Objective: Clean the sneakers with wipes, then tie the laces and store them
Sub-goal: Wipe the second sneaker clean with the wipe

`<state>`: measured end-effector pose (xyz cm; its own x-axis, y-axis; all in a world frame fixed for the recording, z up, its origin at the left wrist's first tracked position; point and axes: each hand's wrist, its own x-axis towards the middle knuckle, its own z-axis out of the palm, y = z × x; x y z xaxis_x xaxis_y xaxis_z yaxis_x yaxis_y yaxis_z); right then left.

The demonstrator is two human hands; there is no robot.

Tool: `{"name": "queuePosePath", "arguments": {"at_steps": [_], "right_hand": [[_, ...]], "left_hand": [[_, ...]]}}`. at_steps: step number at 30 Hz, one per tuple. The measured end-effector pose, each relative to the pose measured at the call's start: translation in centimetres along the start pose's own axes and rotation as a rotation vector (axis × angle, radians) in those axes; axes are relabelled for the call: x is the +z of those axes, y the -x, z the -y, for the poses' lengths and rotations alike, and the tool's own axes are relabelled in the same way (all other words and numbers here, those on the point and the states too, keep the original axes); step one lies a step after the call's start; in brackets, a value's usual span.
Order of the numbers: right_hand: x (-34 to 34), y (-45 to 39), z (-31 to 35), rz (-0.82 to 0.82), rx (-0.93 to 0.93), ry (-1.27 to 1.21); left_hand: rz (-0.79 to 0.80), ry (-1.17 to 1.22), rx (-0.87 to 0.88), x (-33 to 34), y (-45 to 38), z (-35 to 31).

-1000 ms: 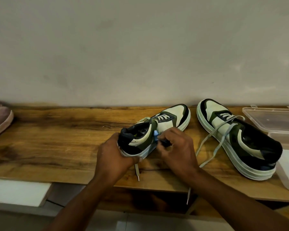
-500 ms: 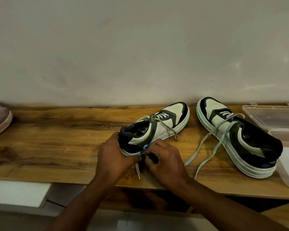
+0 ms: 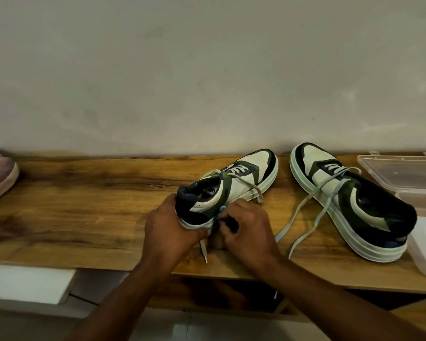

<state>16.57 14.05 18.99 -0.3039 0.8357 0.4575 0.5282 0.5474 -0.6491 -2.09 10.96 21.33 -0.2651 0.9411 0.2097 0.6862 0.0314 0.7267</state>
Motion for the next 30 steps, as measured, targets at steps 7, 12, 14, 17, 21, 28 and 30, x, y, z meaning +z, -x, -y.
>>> {"name": "queuePosePath", "arguments": {"at_steps": [7, 12, 14, 17, 21, 28, 30], "right_hand": [[-2.9, -2.0, -1.7, -0.14, 0.147, -0.003], [-3.7, -2.2, -1.7, -0.108, 0.177, 0.014], [-4.4, -2.4, -1.8, -0.119, 0.207, 0.039], [-6.2, -3.0, -2.2, -0.186, 0.243, 0.085], [-9.1, -4.4, -3.4, -0.299, 0.298, 0.066], [-8.3, -4.9, -3.7, -0.177, 0.233, 0.149], [-7.2, -4.4, -2.8, -0.132, 0.152, 0.17]], "left_hand": [[-0.045, 0.057, 0.008, 0.6, 0.3, -0.8], [-0.084, 0.085, -0.015, 1.1, -0.2, -1.2], [-0.077, 0.098, -0.037, 1.0, -0.4, -1.2], [-0.036, 0.115, -0.064, 0.6, -0.5, -1.1], [0.063, 0.049, -0.089, -0.7, -0.8, -0.9], [0.177, -0.001, -0.098, -2.2, -0.8, -0.6], [0.183, 0.014, -0.11, -2.4, -0.8, -0.6]]}}
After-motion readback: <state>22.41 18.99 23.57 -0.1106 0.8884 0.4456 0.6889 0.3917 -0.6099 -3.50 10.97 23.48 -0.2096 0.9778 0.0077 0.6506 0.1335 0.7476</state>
